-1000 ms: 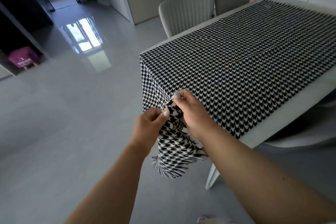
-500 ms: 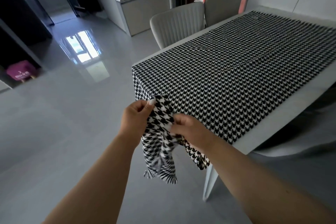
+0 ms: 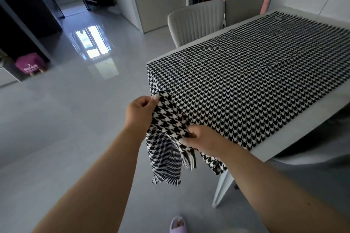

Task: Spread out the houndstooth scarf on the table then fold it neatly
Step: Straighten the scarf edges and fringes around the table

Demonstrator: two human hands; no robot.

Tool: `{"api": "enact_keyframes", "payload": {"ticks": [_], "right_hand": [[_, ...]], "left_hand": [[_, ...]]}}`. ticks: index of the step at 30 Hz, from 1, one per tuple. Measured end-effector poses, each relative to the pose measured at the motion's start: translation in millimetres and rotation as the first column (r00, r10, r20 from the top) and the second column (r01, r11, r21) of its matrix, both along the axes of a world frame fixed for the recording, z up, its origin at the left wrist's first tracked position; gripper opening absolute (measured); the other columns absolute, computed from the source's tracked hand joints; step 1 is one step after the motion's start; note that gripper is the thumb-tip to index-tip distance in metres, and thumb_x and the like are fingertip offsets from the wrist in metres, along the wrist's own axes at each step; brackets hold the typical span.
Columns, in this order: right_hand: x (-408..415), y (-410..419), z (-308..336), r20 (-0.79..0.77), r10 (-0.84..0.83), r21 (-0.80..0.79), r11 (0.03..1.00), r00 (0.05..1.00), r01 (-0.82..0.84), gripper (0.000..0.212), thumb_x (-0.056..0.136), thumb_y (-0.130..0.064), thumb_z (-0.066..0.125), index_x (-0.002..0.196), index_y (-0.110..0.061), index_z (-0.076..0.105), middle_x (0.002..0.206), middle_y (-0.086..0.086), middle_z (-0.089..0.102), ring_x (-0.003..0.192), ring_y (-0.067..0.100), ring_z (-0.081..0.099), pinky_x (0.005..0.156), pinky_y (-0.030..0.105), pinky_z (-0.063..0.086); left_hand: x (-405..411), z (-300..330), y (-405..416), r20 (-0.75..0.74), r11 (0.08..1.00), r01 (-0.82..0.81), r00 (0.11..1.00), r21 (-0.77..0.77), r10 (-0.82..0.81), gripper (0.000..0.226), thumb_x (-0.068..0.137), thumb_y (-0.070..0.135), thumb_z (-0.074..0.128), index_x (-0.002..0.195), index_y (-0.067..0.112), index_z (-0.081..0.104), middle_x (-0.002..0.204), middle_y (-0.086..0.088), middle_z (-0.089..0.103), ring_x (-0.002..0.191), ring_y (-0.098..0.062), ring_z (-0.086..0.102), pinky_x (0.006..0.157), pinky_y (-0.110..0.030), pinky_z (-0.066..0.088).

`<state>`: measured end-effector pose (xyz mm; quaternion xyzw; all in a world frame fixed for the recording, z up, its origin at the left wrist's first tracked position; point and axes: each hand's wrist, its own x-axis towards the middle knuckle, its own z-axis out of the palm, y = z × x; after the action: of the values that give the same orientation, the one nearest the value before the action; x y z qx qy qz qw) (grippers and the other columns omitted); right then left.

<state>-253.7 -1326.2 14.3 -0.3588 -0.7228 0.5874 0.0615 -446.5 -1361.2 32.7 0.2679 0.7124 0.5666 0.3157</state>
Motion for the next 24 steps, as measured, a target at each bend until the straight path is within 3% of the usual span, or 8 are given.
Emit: {"api": "enact_keyframes", "payload": {"ticks": [2,5,8,11,13,16,20,24], "right_hand": [[-7.1,-3.7,5.7,-0.036,-0.050,0.027,0.998,0.998,0.051,0.013,0.095,-0.029,0.055,0.100,-0.016,0.056,0.086,-0.002,0.063,0.073,0.008,0.059,0.063,0.016,0.044],[-21.2,-9.3,22.2,-0.202,-0.223,0.011,0.973,0.954,0.229,0.028,0.095,-0.022,0.054,0.121,-0.028,0.047,0.075,-0.013,0.060,0.061,0.001,0.055,0.056,0.014,0.045],[-40.8,-11.7,36.8,-0.355,-0.181,0.163,0.954,0.917,0.251,0.038,0.095,-0.015,0.054,0.126,-0.037,0.051,0.060,-0.012,0.052,0.045,0.008,0.041,0.044,0.017,0.035],[-65.9,-9.6,44.3,-0.382,-0.133,0.219,0.948,0.914,0.230,0.025,0.095,-0.010,0.053,0.114,-0.017,0.068,0.092,-0.017,0.068,0.081,0.003,0.066,0.072,0.012,0.049],[-81.5,-5.4,48.1,-0.346,-0.129,0.168,0.966,0.929,0.197,0.025,0.096,-0.012,0.051,0.114,-0.017,0.068,0.108,-0.009,0.070,0.104,0.005,0.064,0.090,0.022,0.050],[-100.1,6.0,52.4,-0.281,-0.085,0.124,0.985,0.956,0.123,0.028,0.098,-0.021,0.047,0.120,-0.021,0.065,0.125,-0.006,0.063,0.118,0.008,0.056,0.106,0.033,0.043],[-116.6,18.2,52.3,-0.318,-0.153,0.041,0.984,0.936,0.175,0.028,0.099,-0.022,0.045,0.118,-0.018,0.066,0.126,-0.006,0.062,0.115,0.011,0.057,0.101,0.033,0.047],[-122.4,21.9,48.9,-0.362,-0.281,-0.148,0.959,0.889,0.243,0.029,0.099,-0.013,0.043,0.116,-0.004,0.064,0.119,0.004,0.064,0.100,0.012,0.062,0.086,0.026,0.055]], "left_hand": [[-9.5,-3.5,-0.1,0.029,1.000,-0.014,0.999,-0.017,0.014,0.030,0.083,0.041,0.071,0.065,0.018,0.066,0.078,-0.010,0.056,0.072,-0.024,0.048,0.067,-0.040,0.044],[-21.4,-7.9,-1.1,0.067,0.999,-0.020,0.998,-0.025,0.022,0.029,0.085,0.037,0.070,0.065,0.017,0.065,0.074,-0.013,0.058,0.069,-0.024,0.050,0.065,-0.038,0.045],[-32.9,-18.5,-3.8,0.062,0.998,-0.023,0.998,-0.058,0.027,0.029,0.088,0.035,0.068,0.065,0.016,0.066,0.066,-0.005,0.060,0.065,-0.021,0.050,0.064,-0.034,0.043],[-45.5,-30.7,-8.1,0.114,0.998,-0.023,0.993,-0.064,0.030,0.028,0.094,0.033,0.060,0.076,0.013,0.068,0.069,-0.005,0.058,0.068,-0.020,0.051,0.070,-0.034,0.045],[-51.1,-39.8,-13.7,0.147,0.994,-0.067,0.986,-0.088,0.080,0.028,0.098,0.034,0.052,0.085,0.012,0.065,0.072,-0.004,0.058,0.070,-0.019,0.054,0.073,-0.032,0.048],[-59.1,-63.5,-27.6,0.160,0.969,-0.165,0.968,-0.184,0.195,0.037,0.100,0.030,0.047,0.067,0.014,0.054,0.069,-0.007,0.053,0.069,-0.020,0.050,0.070,-0.032,0.044],[-52.2,-87.3,-43.5,0.355,0.877,-0.177,0.865,-0.446,0.355,0.024,0.100,0.024,0.042,0.082,0.010,0.050,0.078,-0.008,0.051,0.067,-0.019,0.051,0.071,-0.038,0.052],[-28.9,-91.9,-43.9,0.695,0.911,-0.046,0.631,-0.410,0.344,0.034,0.101,0.039,0.039,0.091,0.008,0.048,0.077,-0.015,0.052,0.065,-0.023,0.050,0.065,-0.036,0.047]]}}
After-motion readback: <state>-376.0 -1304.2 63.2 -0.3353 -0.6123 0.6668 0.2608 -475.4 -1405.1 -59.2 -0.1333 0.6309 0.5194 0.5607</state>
